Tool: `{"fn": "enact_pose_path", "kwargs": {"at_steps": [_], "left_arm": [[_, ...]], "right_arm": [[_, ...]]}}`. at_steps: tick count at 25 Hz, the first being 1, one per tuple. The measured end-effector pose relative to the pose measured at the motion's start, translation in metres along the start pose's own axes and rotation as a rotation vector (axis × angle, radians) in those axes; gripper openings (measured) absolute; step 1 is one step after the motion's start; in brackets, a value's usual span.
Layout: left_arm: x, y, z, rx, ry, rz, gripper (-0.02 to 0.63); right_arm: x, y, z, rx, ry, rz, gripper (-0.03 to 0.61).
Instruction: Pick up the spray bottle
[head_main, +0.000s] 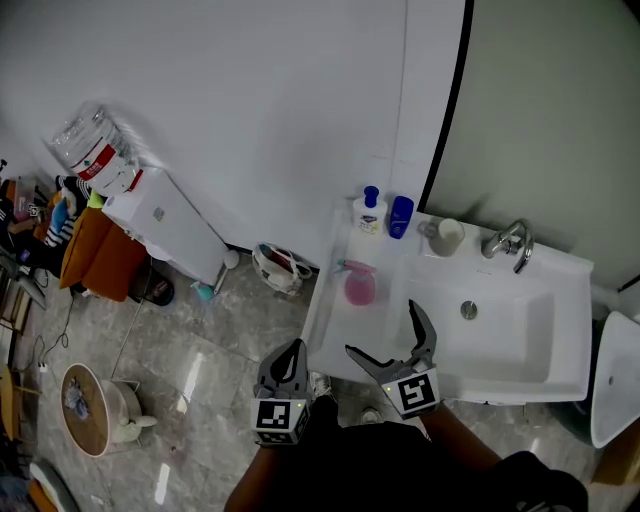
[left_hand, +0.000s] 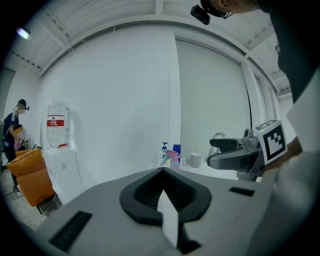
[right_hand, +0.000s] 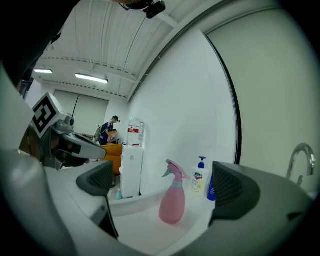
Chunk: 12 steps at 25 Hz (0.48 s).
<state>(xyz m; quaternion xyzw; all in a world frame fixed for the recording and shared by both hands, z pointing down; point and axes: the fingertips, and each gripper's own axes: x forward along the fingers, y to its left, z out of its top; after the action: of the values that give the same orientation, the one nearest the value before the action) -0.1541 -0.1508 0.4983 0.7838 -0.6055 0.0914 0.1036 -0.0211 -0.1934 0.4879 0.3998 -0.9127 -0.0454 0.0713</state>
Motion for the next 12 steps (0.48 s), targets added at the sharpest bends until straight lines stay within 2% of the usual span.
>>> {"fn": "enact_pose_path", "kwargs": {"at_steps": [9, 12], "left_arm": [[0.04, 0.037, -0.006, 0.014, 0.011, -0.069, -0.003], [0.053, 0.046, -0.005, 0.011, 0.033, -0.09, -0.003]], "right_arm": [[0.049, -0.01, -0.011, 0.02, 0.054, -0.042, 0.59], [0.063, -0.013, -0.021, -0.001, 0.09, -0.059, 0.589]]}}
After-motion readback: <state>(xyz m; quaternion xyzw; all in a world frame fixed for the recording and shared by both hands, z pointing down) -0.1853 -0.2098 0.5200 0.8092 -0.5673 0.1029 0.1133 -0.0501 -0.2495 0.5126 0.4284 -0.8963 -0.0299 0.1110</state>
